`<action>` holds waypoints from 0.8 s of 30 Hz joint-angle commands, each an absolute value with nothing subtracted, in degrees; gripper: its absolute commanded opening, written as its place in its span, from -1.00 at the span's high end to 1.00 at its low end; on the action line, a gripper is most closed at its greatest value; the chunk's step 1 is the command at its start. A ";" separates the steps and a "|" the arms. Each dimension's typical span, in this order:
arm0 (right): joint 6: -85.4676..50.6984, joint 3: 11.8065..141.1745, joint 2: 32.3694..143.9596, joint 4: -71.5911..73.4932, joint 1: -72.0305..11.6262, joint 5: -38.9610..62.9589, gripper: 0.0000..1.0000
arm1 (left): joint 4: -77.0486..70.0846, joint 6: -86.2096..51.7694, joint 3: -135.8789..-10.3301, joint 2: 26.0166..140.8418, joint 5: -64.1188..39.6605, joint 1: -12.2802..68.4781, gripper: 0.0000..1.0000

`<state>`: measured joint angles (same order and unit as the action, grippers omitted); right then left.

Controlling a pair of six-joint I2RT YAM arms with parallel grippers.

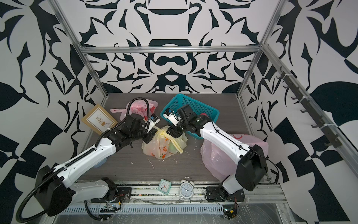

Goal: Untie the knot of a plastic bag & take out the apple
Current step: Untie the plastic bag at the center of the board.

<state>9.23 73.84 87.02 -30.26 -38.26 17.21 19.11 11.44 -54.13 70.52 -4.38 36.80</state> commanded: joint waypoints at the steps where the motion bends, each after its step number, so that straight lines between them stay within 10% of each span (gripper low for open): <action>1: 11.75 76.97 87.21 -31.64 -38.84 16.52 -0.27 | 18.81 12.04 -55.44 69.71 -6.10 36.61 1.00; 7: 12.21 77.47 89.52 -33.99 -39.62 18.49 -0.07 | 18.23 11.61 -54.90 69.51 -6.55 36.56 1.00; 14: 10.27 77.56 89.56 -37.46 -40.43 21.75 0.98 | 16.45 8.58 -54.78 69.95 -2.63 35.51 1.00; 24: 0.34 67.97 79.35 -32.04 -40.52 16.69 1.00 | 15.04 -0.79 -53.82 68.59 2.00 26.05 1.00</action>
<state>4.82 69.65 82.76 -33.08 -40.23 19.46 16.82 3.22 -54.13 70.39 -0.82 28.21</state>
